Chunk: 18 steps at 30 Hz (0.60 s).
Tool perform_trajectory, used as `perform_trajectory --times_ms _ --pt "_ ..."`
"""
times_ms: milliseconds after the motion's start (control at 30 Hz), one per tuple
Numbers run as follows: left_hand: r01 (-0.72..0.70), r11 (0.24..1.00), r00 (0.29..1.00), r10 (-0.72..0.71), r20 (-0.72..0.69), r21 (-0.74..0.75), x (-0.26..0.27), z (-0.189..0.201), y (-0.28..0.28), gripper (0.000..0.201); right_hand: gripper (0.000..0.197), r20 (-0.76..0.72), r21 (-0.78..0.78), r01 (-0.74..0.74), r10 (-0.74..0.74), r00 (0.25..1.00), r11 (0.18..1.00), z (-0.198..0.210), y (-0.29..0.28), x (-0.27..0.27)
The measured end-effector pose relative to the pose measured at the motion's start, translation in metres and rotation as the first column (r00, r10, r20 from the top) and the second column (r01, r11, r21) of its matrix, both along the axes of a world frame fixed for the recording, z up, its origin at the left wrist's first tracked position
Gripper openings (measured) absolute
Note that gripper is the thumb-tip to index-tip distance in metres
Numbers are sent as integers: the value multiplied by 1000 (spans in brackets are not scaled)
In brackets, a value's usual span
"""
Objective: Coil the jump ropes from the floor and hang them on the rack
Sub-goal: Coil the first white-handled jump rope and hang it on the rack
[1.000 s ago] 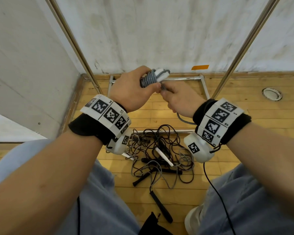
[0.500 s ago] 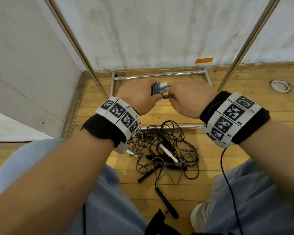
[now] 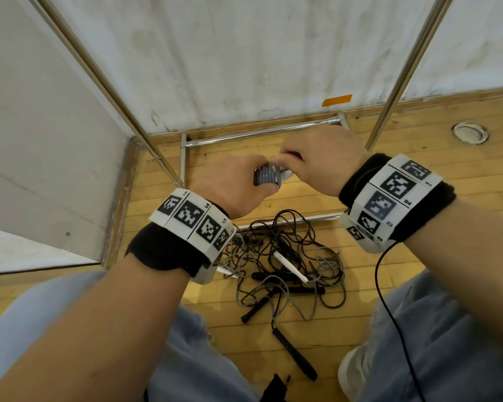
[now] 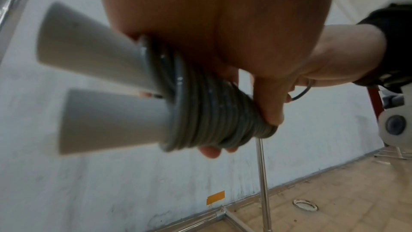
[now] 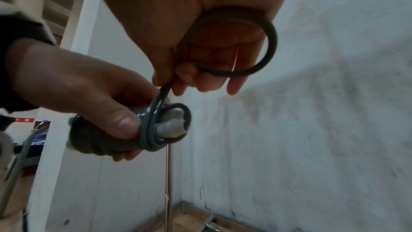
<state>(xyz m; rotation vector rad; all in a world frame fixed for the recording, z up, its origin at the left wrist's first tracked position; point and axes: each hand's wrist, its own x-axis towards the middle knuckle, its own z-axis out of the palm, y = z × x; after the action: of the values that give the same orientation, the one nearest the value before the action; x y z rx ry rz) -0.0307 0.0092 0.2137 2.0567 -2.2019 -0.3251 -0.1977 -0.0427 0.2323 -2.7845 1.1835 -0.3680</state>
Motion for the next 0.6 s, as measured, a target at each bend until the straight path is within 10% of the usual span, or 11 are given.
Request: perform_trajectory --times_ms 300,467,600 --pt "-18 995 966 -8 -257 -99 -9 17 0 45 26 405 461 -15 -195 893 887 11 -17 -9" --pt "-73 993 720 -16 -694 -98 -15 34 4 22 31 606 715 -227 -424 674 661 14 -22 -6" --pt "-142 980 642 -17 -767 -141 -18 38 4 20 22 625 781 -394 -582 521 486 10 -14 7"
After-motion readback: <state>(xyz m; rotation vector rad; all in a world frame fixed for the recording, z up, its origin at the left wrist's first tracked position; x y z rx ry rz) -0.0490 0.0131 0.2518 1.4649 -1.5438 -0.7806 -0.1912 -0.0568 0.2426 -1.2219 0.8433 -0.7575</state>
